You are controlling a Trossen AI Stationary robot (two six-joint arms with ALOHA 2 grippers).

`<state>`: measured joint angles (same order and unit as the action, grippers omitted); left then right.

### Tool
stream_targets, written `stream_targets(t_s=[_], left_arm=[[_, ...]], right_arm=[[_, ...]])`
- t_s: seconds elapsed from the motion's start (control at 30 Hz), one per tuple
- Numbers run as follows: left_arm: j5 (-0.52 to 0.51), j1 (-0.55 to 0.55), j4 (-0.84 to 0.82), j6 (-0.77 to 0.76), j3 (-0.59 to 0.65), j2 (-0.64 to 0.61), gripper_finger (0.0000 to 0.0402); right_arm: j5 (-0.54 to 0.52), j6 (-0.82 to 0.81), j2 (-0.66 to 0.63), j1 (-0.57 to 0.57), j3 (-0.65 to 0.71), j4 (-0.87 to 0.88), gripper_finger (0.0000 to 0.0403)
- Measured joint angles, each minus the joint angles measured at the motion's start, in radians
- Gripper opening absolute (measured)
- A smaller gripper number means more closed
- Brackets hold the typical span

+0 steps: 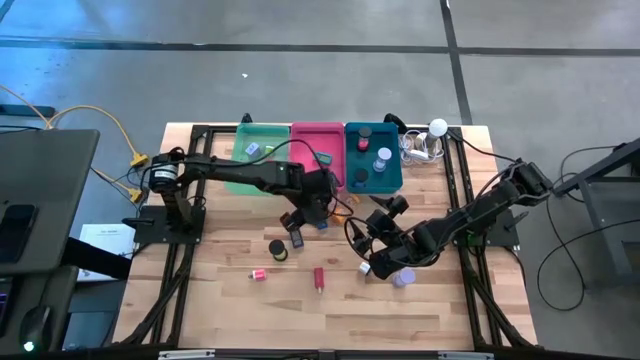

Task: Pick & Place Office items
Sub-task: Put the light blue digital clock into the pink bin

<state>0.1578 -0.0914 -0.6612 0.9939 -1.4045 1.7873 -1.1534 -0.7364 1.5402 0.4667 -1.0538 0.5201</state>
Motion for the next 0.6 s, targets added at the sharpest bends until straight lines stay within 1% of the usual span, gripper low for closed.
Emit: stream_targets(t_s=[0.07, 0.1, 0.3, 0.47, 0.6], left_arm=[[0.068, -0.004, -0.059, 0.012, -0.027, 0.017, 0.0264], [0.079, -0.005, -0.064, 0.014, -0.036, 0.025, 0.0264], [0.021, -0.001, -0.035, 0.047, -0.046, 0.098, 0.0264], [0.020, 0.003, -0.030, 0.051, -0.045, 0.142, 0.0264], [0.020, 0.003, -0.002, 0.019, -0.045, 0.144, 0.0264]], right_arm=[[0.000, 0.000, 0.000, 0.000, 0.000, 0.000, 0.0389], [0.000, 0.000, 0.000, 0.000, 0.000, 0.000, 0.0389], [0.000, -0.002, 0.000, 0.000, 0.000, 0.000, 0.0389], [-0.025, -0.026, -0.007, 0.021, 0.000, 0.023, 0.0389], [-0.050, -0.028, -0.009, 0.042, 0.000, 0.025, 0.0389]])
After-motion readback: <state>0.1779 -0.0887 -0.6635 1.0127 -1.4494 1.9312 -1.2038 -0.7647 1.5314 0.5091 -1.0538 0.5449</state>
